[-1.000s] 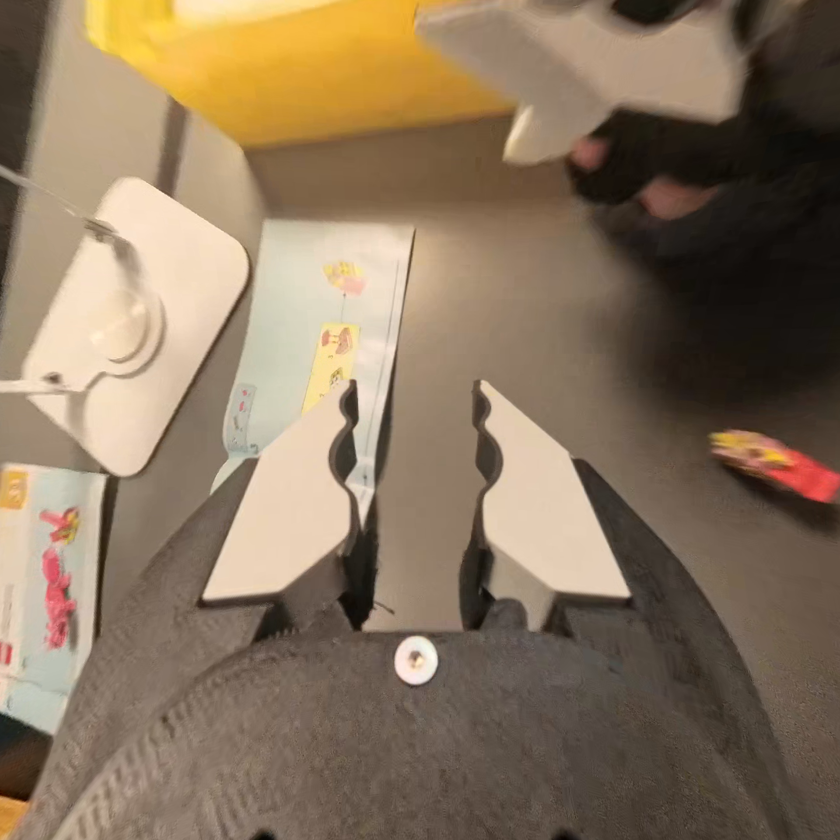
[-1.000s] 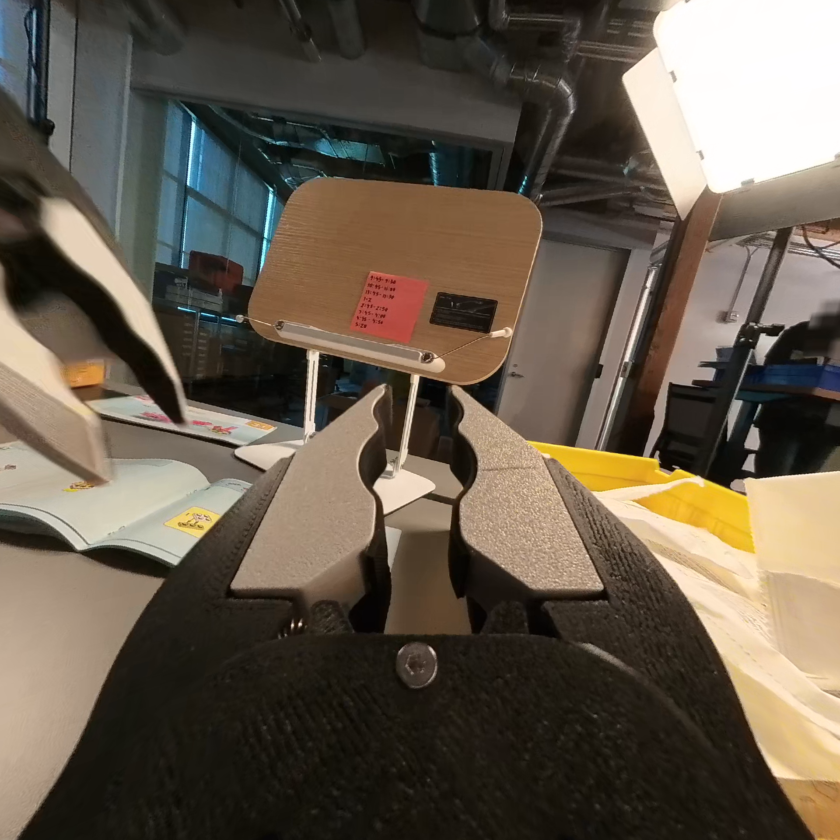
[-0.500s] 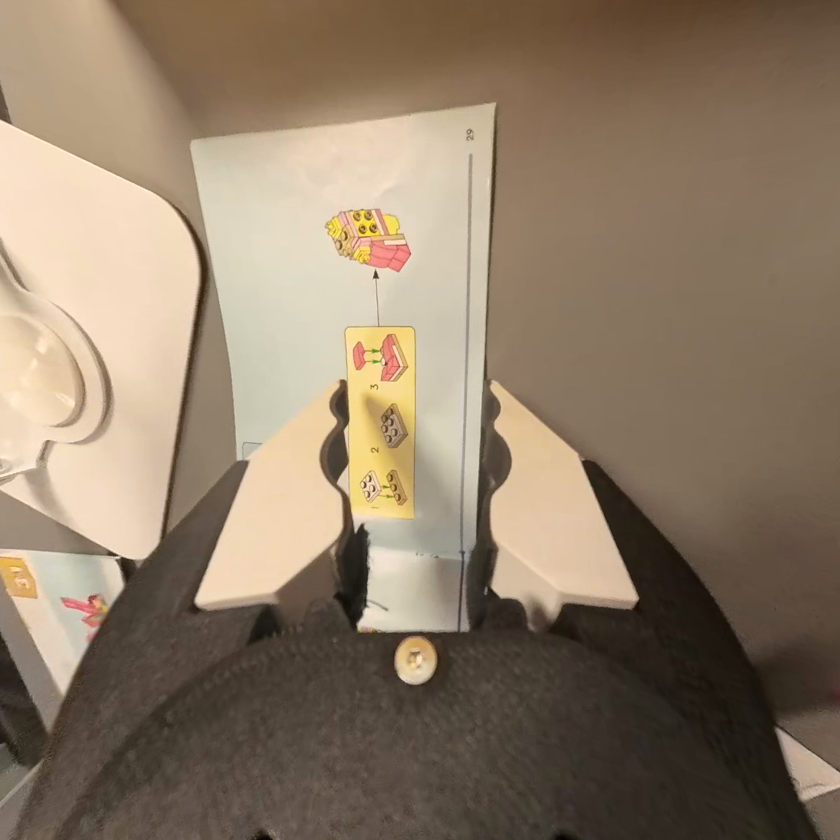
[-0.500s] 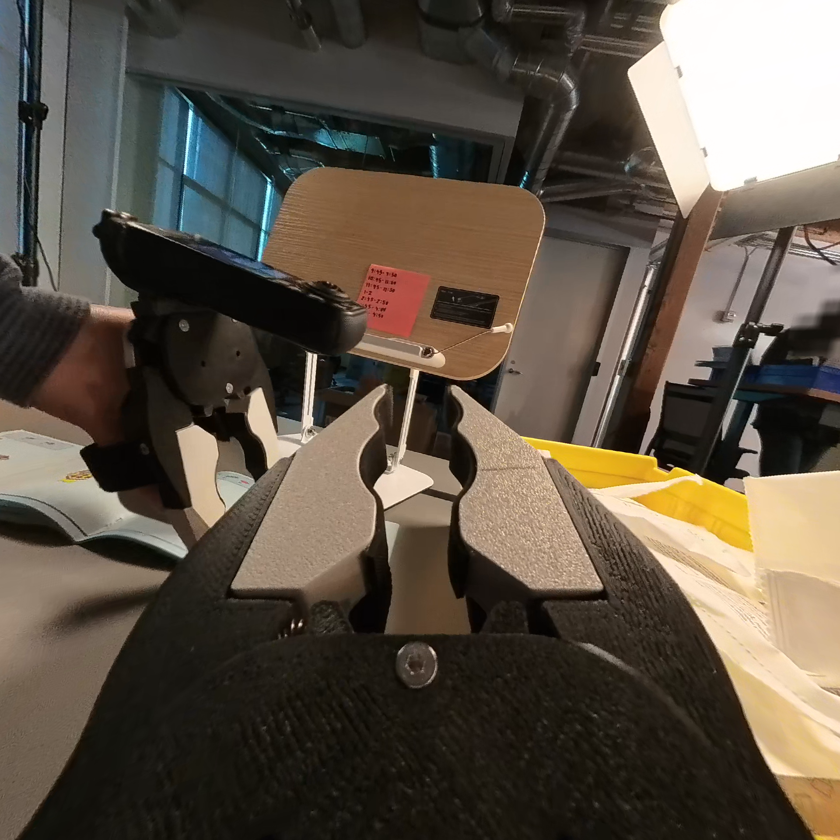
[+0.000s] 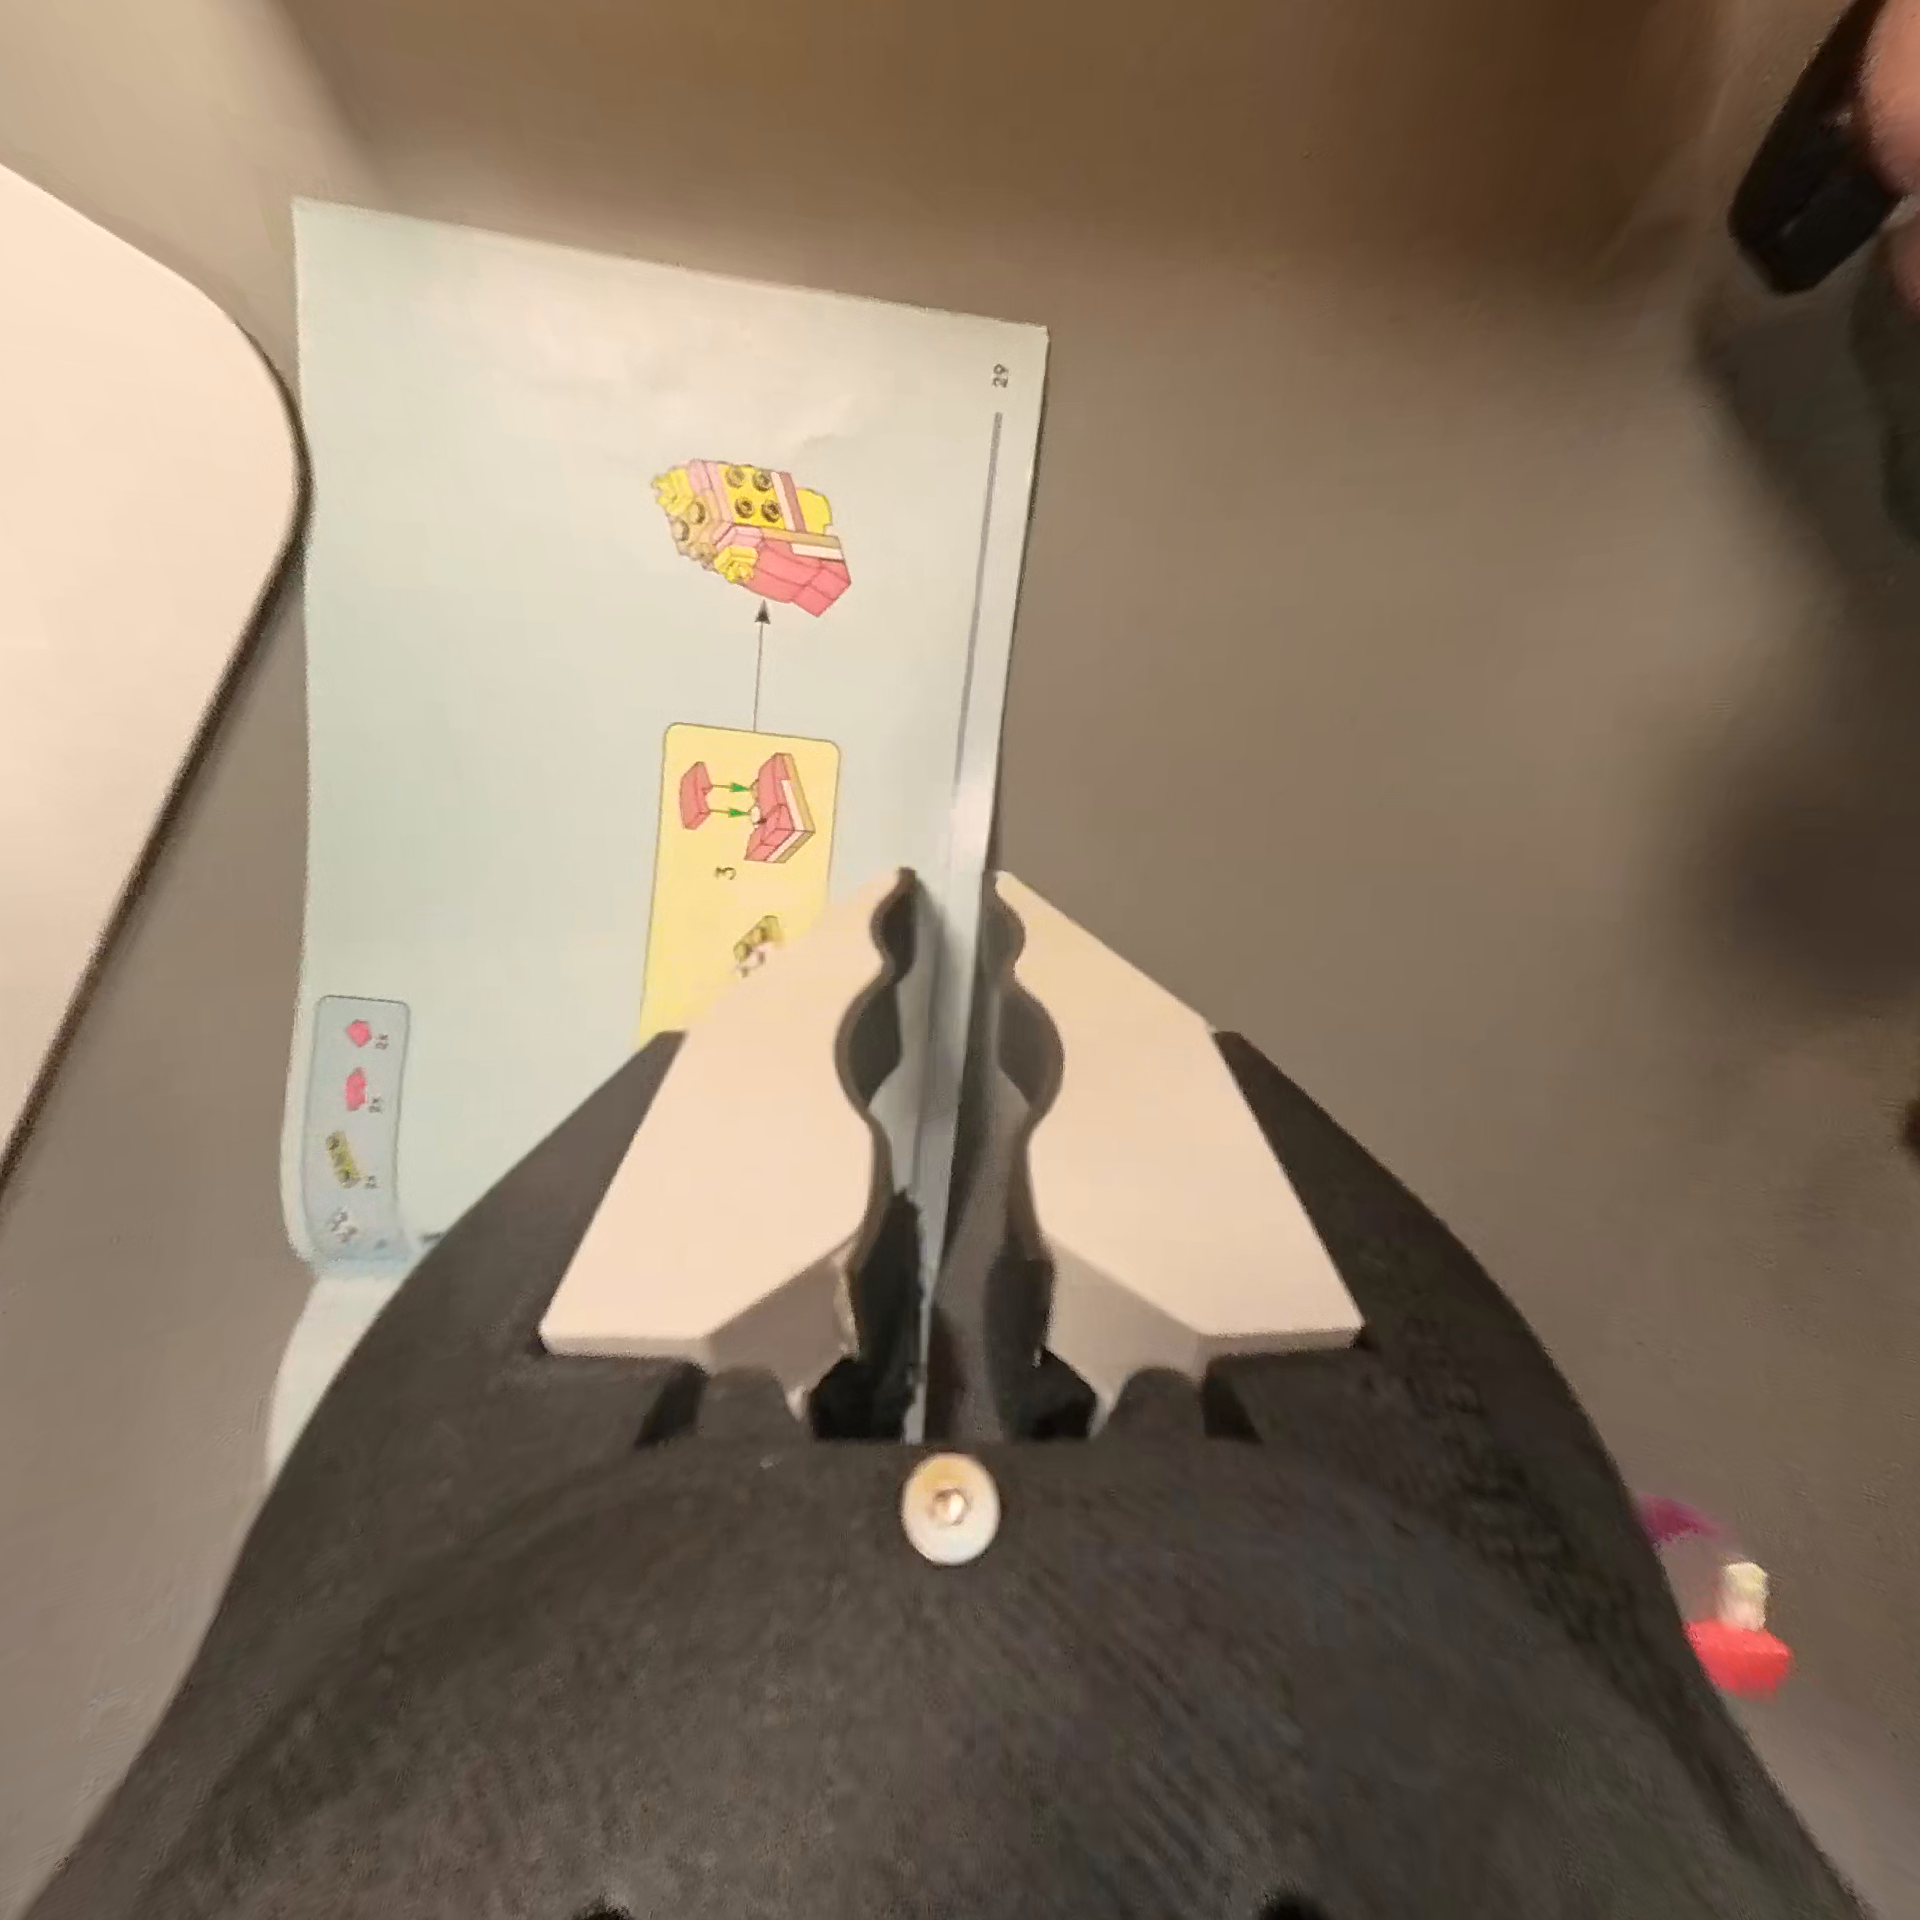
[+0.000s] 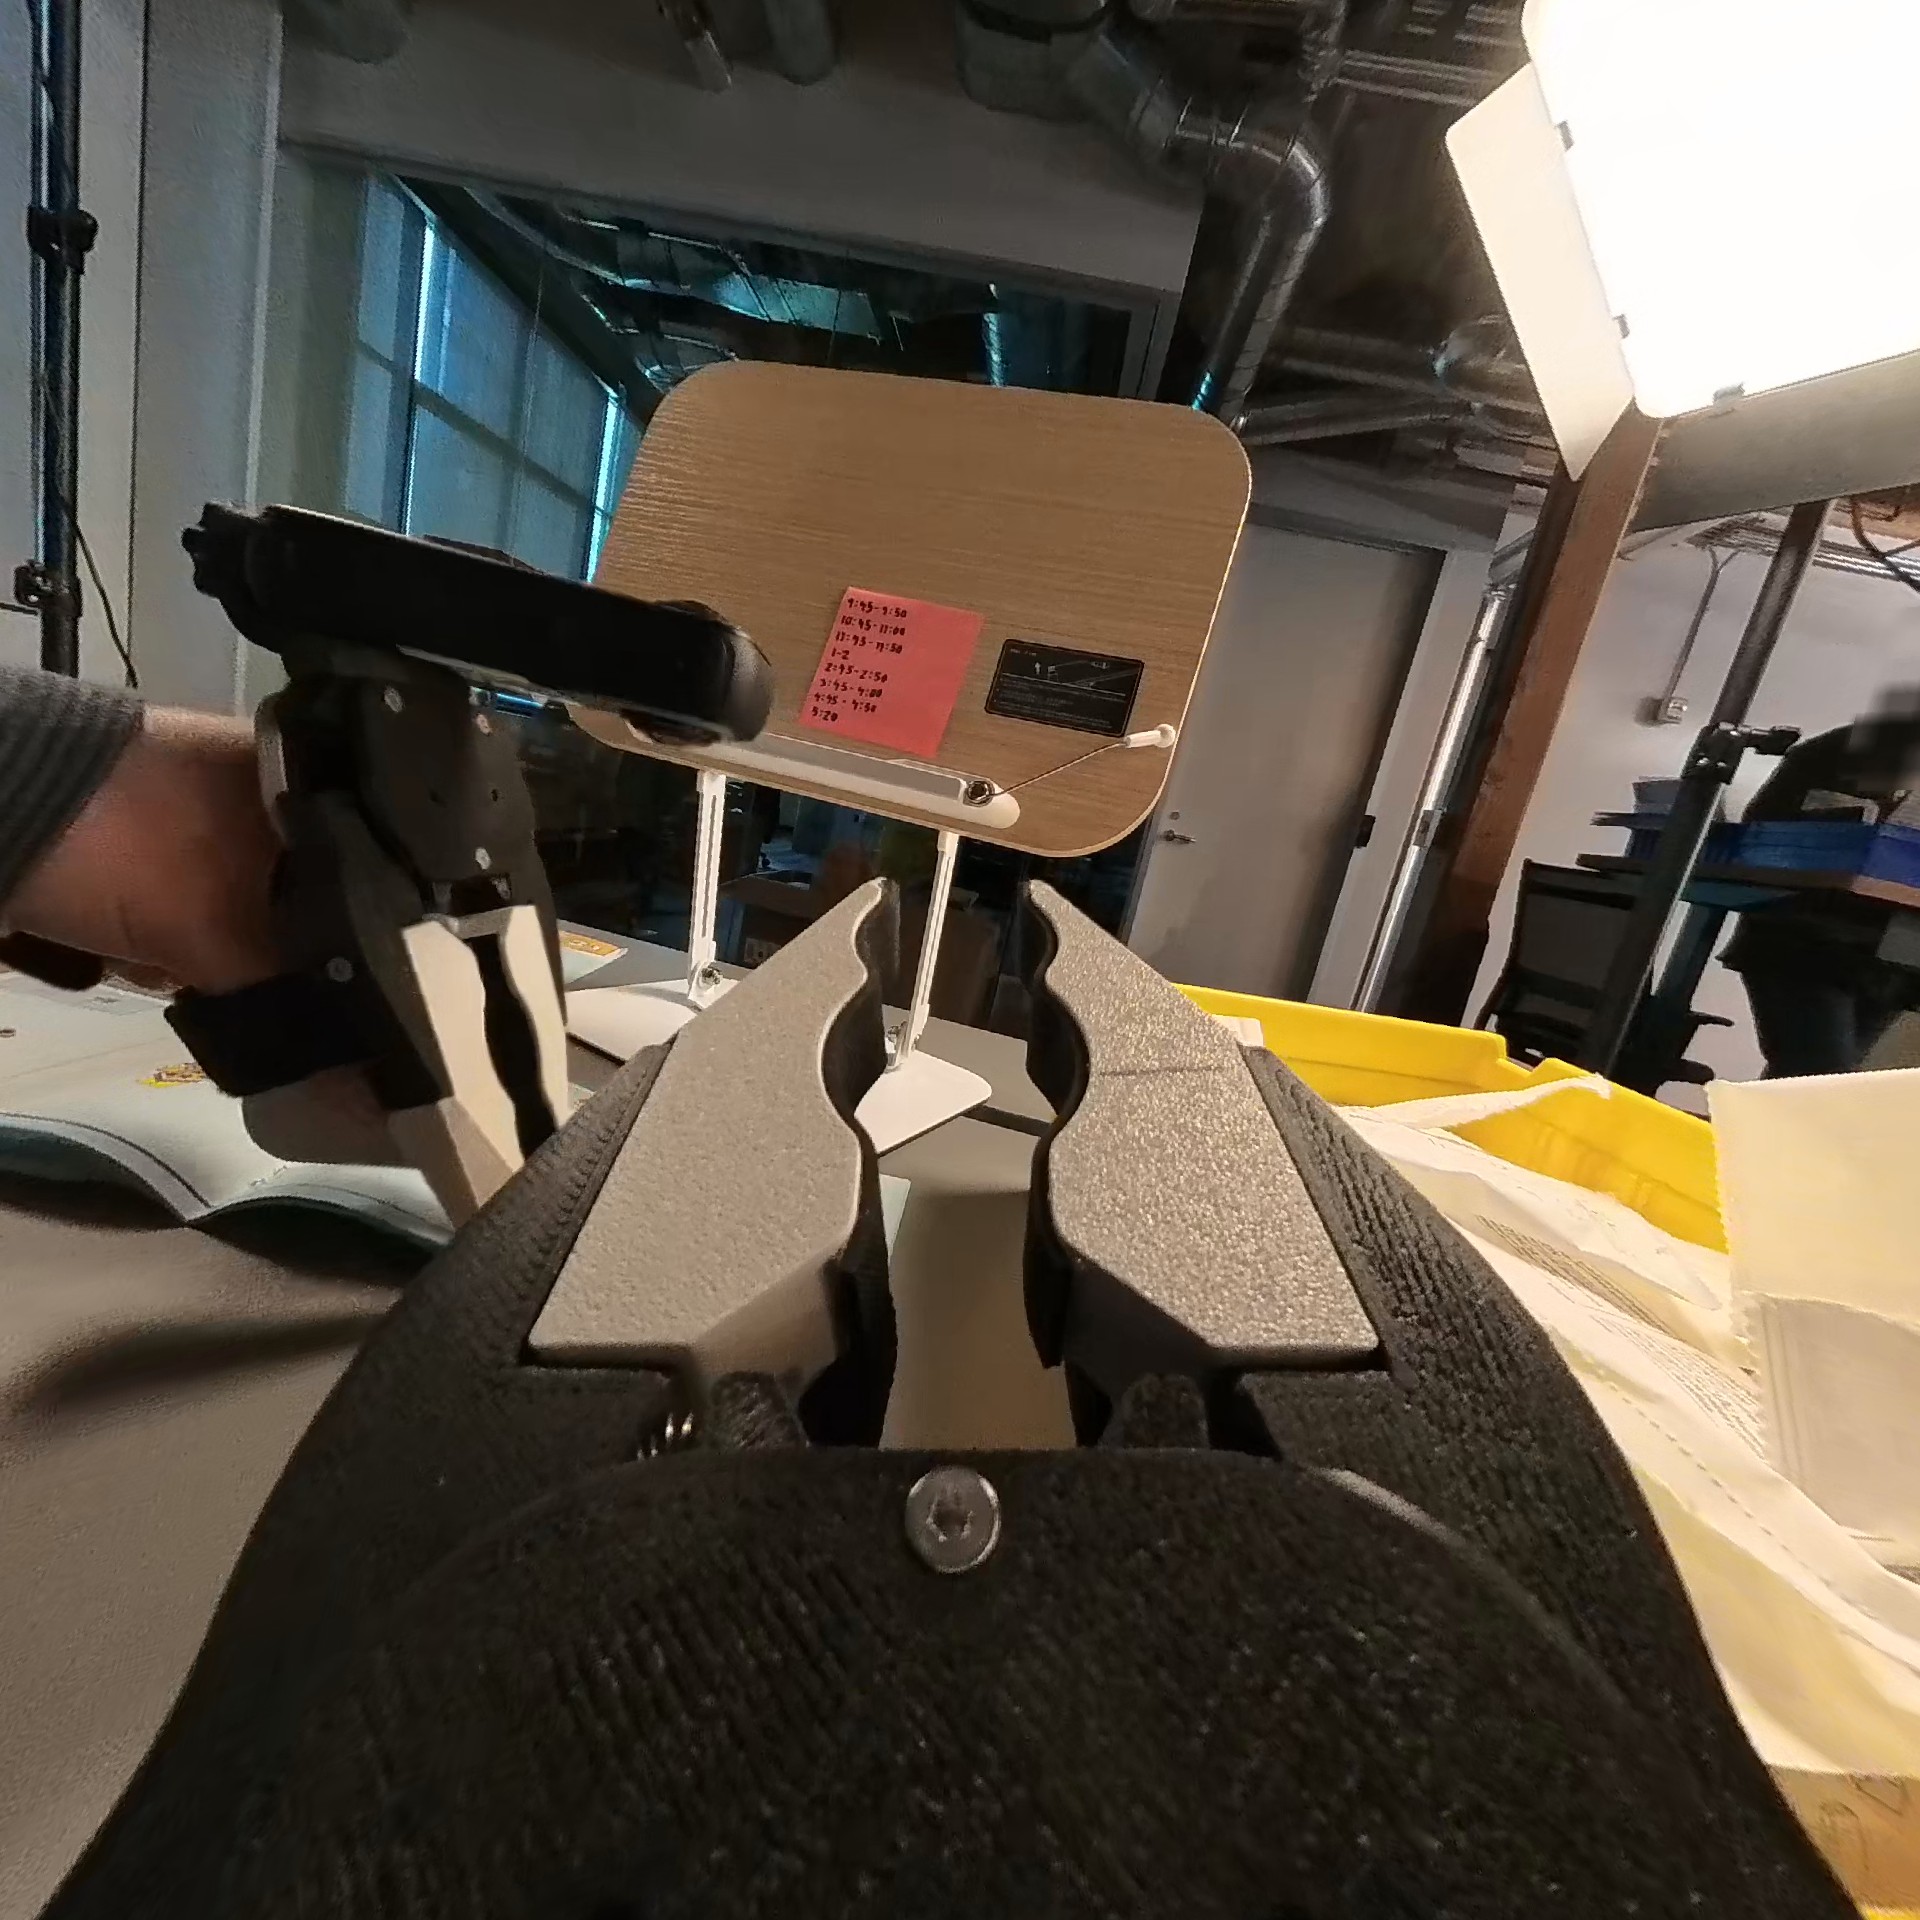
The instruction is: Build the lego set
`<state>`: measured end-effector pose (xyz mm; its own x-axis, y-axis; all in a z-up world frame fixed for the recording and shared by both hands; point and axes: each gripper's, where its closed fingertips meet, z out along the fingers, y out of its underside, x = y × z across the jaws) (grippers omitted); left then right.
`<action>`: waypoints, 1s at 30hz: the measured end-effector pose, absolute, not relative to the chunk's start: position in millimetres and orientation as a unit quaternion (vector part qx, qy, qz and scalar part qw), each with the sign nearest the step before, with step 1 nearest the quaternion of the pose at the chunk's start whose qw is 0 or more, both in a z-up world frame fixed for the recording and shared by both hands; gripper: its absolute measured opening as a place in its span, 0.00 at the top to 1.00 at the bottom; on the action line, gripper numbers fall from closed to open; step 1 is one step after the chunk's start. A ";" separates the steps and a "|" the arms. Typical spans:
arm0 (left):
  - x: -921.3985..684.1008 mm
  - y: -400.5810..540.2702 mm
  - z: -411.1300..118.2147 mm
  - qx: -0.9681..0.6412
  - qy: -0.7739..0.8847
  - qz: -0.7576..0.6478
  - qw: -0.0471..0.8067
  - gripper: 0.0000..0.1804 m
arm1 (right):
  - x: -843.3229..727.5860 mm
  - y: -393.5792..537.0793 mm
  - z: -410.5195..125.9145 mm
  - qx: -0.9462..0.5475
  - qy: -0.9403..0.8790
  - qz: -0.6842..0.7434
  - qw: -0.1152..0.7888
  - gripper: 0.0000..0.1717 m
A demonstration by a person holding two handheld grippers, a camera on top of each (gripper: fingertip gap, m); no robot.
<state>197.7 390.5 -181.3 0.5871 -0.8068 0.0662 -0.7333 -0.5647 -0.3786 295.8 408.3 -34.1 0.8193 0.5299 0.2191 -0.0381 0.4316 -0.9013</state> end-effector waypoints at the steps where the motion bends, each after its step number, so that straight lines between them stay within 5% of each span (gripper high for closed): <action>1: 200.3 388.4 -180.8 -0.879 0.431 -0.135 0.154 1.00 | 295.6 408.4 -34.3 -0.504 -0.245 0.175 0.810 0.88; 14: 208.4 370.9 -169.6 -0.888 0.354 -0.278 0.097 1.00 | 295.3 408.6 -34.6 -0.505 -0.246 0.175 0.809 0.89; 30: 187.1 378.3 -125.4 -0.851 0.284 -0.395 0.200 1.00 | 285.2 429.7 -71.8 -0.590 -0.304 0.075 0.744 0.90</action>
<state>187.1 378.3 -125.4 0.5278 -0.6405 0.5578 -0.3247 -0.7590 -0.5643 285.2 429.7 -71.8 0.8039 0.4701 0.3644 0.2471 0.2933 -0.9235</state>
